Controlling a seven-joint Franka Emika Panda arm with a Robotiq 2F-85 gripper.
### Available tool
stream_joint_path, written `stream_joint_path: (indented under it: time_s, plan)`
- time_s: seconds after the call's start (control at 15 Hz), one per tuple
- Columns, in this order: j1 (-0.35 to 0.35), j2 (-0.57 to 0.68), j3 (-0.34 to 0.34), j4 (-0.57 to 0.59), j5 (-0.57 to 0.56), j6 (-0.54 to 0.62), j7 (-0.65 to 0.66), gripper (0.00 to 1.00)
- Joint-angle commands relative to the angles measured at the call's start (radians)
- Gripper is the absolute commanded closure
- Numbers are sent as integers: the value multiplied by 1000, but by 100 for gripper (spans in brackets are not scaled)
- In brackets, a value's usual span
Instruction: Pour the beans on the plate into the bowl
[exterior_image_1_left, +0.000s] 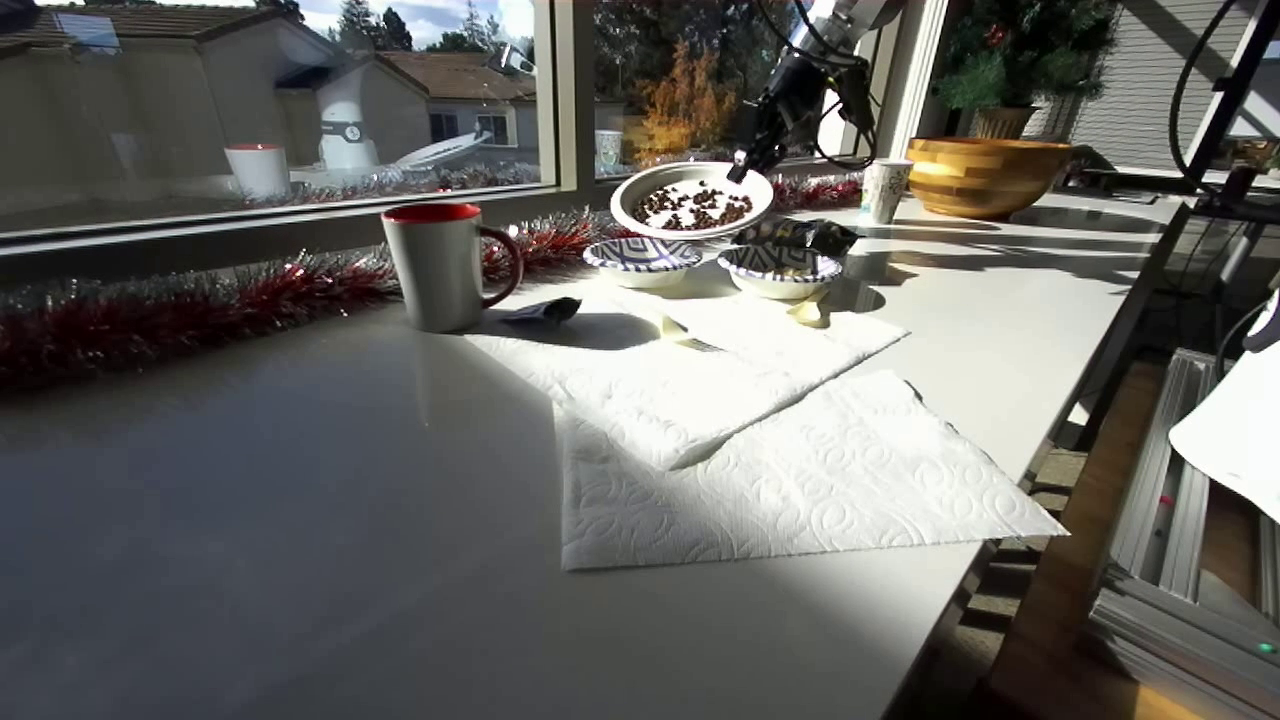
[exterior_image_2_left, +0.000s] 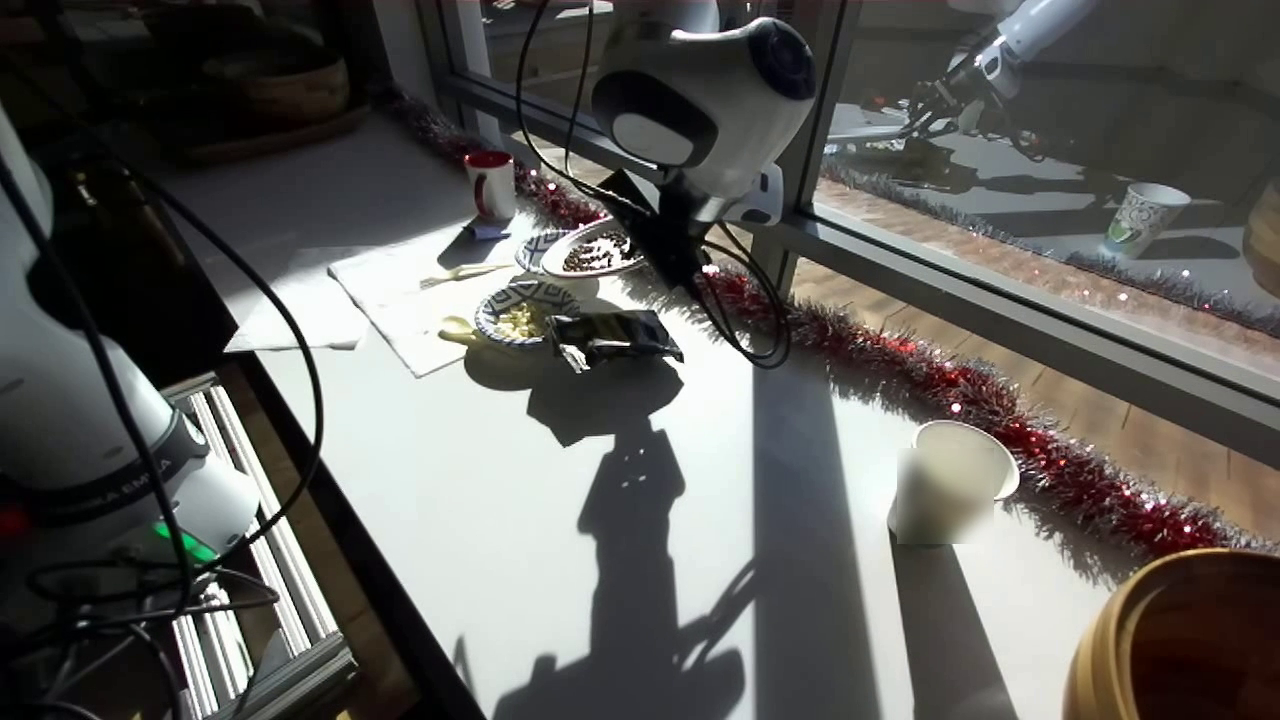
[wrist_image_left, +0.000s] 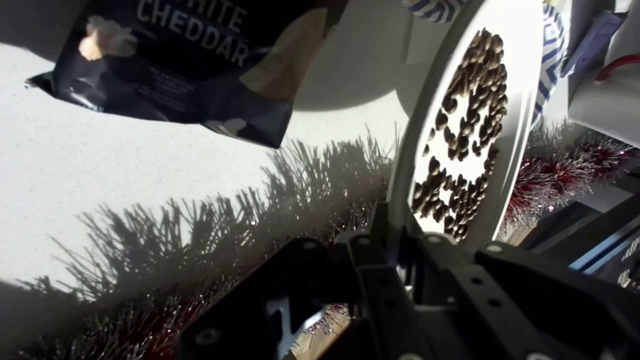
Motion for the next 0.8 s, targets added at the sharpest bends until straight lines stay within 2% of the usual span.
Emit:
stream_joint_path:
  time_s: [0.0,0.4,0.47,0.73]
  plan:
    - [-2,1,0,2,-2,-2,2,94]
    - [-3,2,0,2,-2,-2,2,94]
    - [-3,2,0,2,-2,-2,2,99]
    - [20,-18,1,-13,-42,17,15,99]
